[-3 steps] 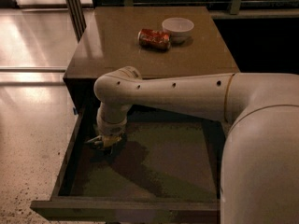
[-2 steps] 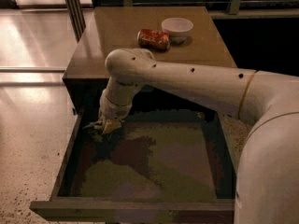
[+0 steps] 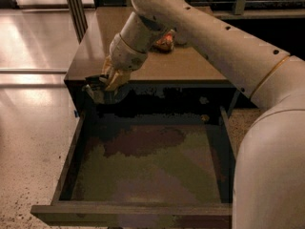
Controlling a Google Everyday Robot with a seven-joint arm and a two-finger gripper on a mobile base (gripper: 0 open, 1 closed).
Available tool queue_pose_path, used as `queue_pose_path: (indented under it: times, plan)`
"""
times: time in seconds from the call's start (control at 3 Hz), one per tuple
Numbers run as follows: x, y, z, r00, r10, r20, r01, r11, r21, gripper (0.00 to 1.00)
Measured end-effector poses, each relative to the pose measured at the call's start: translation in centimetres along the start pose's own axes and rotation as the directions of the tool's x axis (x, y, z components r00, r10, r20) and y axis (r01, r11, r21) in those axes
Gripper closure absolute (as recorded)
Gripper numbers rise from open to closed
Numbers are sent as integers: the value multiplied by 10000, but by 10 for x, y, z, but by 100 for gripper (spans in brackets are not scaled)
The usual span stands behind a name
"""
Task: Pick green jalapeno chip bag from top drawer and place on counter
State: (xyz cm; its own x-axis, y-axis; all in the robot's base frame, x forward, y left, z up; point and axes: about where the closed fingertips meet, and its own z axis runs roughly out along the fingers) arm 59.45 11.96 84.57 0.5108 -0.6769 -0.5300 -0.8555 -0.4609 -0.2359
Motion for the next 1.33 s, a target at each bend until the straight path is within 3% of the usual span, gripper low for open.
queue_pose_path:
  times: [0.67, 1.0, 1.33]
  plan:
    - [-14, -51, -101, 9959, 44, 908, -170, 9903, 1378, 100]
    - [-19, -62, -121, 9954, -141, 949, -43, 9816, 1909, 100]
    - [-19, -62, -120, 9954, -136, 953, -47, 9820, 1886, 100]
